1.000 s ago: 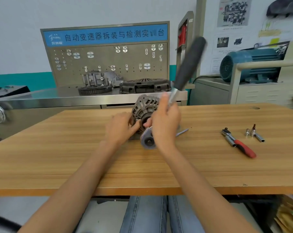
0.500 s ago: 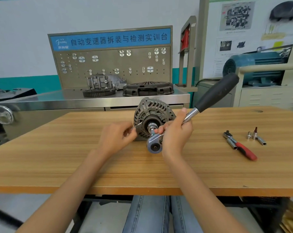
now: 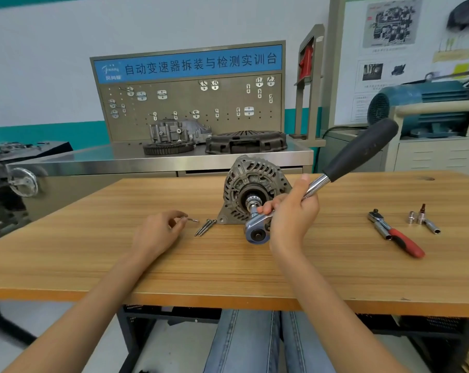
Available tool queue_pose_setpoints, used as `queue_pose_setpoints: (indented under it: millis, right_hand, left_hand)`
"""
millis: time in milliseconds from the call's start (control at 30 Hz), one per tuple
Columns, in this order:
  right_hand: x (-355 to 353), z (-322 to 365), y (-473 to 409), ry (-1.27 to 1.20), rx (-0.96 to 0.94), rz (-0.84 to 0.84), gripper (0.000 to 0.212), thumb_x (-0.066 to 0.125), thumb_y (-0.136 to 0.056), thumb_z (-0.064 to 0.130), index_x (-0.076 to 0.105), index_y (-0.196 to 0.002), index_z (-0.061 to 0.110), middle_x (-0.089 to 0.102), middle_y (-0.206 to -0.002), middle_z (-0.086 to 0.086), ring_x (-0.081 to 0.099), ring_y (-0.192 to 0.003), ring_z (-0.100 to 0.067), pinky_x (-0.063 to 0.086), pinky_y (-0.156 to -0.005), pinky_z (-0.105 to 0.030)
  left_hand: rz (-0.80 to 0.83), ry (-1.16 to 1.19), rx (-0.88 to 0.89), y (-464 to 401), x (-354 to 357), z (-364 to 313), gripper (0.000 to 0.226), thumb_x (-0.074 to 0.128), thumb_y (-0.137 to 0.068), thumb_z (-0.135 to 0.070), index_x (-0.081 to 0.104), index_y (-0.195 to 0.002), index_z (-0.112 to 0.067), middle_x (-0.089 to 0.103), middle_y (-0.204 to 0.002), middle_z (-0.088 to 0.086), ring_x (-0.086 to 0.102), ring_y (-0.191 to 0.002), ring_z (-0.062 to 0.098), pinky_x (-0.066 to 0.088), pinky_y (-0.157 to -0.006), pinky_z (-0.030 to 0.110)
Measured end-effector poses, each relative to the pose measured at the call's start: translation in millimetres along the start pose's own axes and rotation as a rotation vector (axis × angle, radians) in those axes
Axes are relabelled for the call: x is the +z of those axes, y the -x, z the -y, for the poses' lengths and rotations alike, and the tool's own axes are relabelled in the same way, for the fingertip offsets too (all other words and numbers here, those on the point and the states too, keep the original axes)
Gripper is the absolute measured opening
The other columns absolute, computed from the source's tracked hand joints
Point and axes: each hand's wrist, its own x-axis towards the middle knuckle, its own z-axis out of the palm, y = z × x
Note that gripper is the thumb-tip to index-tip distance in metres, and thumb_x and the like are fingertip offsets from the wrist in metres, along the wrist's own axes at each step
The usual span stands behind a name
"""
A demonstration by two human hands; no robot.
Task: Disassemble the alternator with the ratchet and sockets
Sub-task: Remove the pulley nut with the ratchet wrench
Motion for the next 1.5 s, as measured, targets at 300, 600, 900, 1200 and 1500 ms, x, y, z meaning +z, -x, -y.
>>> queue_pose_setpoints:
  millis: [300,600,900,1200,1500]
  right_hand:
    - [-0.6,0.4,0.6,-0.024,0.003,0.014,0.035,0.035,-0.102,0.034,0.04,-0.076,0.011,0.037,-0.039,0.007,0.041,-0.033,-0.01,0.049,-0.041,-0.026]
    - [-4.0,-0.9,0.6,-0.078,0.048,-0.008,0.04,0.036,-0.101,0.036,0.037,-0.068,0.013,0.037,-0.04,0.005,0.042,-0.035,-0.013,0.048,-0.043,-0.027]
    - [-5.7,-1.0,2.5,-0.086,0.062,-0.028,0.042,0.037,-0.1,0.039,0.038,-0.067,0.013,0.037,-0.04,0.005,0.043,-0.034,-0.014,0.046,-0.044,-0.028]
    - [-34.2,26.2,-6.4,0.71,0.142,0.17,0.041,0.029,-0.1,0.045,0.045,-0.076,0.017,0.048,-0.061,0.002,0.046,-0.052,-0.01,0.035,-0.045,-0.02]
    - [-61.8,56.8,-18.0,0.89,0.629,0.467,0.064,0.015,-0.097,0.058,0.054,-0.082,0.009,0.048,-0.042,0.004,0.044,-0.037,-0.008,0.035,-0.038,-0.017]
  left_hand:
    - [0.159,-0.053,0.028,4.8,-1.4,-4.9,0.026,0.057,-0.09,-0.046,0.069,-0.112,-0.036,0.056,-0.102,-0.007,0.058,-0.096,0.018,0.051,-0.082,0.04]
    - [0.086,0.086,0.016,11.2,-7.8,-23.1,0.03,0.049,-0.096,-0.037,0.068,-0.117,-0.025,0.058,-0.113,0.0,0.056,-0.097,0.018,0.046,-0.083,0.033]
    - [0.702,1.226,-0.477,37.8,-11.5,-149.9,0.041,0.044,-0.1,-0.039,0.06,-0.11,-0.003,0.073,-0.094,0.016,0.071,-0.081,0.024,0.06,-0.069,0.032]
    - [0.545,1.722,-0.841,38.5,-7.8,-183.5,0.027,0.048,-0.1,-0.017,0.061,-0.085,0.0,0.065,-0.066,0.008,0.064,-0.052,0.019,0.054,-0.041,0.028]
    - [0.504,1.917,-0.91,41.1,-1.1,-186.0,0.027,0.052,-0.098,-0.021,0.056,-0.077,-0.005,0.055,-0.048,0.0,0.057,-0.036,0.012,0.048,-0.036,0.021]
